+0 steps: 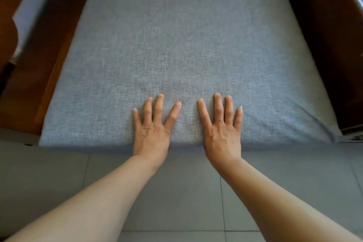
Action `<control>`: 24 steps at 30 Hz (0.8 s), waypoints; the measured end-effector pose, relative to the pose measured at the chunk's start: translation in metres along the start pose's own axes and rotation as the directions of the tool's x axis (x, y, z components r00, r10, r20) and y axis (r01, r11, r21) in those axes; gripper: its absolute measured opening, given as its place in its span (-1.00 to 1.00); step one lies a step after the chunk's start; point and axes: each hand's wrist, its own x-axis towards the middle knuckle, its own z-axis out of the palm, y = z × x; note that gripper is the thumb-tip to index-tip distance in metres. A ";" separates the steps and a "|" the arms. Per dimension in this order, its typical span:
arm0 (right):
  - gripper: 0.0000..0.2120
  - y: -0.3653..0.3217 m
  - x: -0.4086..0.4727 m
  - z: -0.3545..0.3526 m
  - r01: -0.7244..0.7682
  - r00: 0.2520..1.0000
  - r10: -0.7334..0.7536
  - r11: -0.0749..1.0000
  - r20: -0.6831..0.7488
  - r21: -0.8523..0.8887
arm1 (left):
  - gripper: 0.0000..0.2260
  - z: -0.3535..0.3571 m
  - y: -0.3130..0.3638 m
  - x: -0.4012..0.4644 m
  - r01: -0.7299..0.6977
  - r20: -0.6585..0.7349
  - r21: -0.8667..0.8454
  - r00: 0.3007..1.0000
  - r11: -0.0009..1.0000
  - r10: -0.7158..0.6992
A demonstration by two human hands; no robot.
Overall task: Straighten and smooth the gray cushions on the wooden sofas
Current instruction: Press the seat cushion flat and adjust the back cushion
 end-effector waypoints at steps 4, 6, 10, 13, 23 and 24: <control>-0.36 -0.002 -0.002 0.012 0.084 0.973 -0.098 0.993 -0.209 -0.077 | -0.24 0.020 -0.004 0.003 -0.130 -0.369 -0.050 0.924 0.990 0.103; -0.50 -0.005 -0.002 0.013 0.110 0.964 -0.130 0.989 -0.233 -0.095 | -0.37 0.019 -0.005 0.004 -0.177 -0.435 -0.059 0.890 0.982 0.134; -0.73 -0.009 -0.005 0.012 0.151 0.944 -0.163 0.986 -0.286 -0.064 | -0.52 0.014 -0.009 0.004 -0.213 -0.484 -0.065 0.861 0.975 0.156; -0.84 -0.009 -0.005 0.010 0.176 0.921 -0.179 0.983 -0.346 -0.041 | -0.60 0.015 -0.010 0.003 -0.233 -0.504 -0.068 0.847 0.970 0.168; -0.82 -0.011 -0.010 -0.001 0.262 0.907 -0.270 0.963 -0.322 -0.069 | -0.82 0.010 -0.007 -0.006 -0.340 -0.521 -0.075 0.815 0.938 0.253; -0.85 -0.011 -0.010 -0.002 0.270 0.910 -0.276 0.961 -0.309 -0.064 | -0.82 0.009 -0.007 -0.005 -0.335 -0.518 -0.098 0.821 0.937 0.240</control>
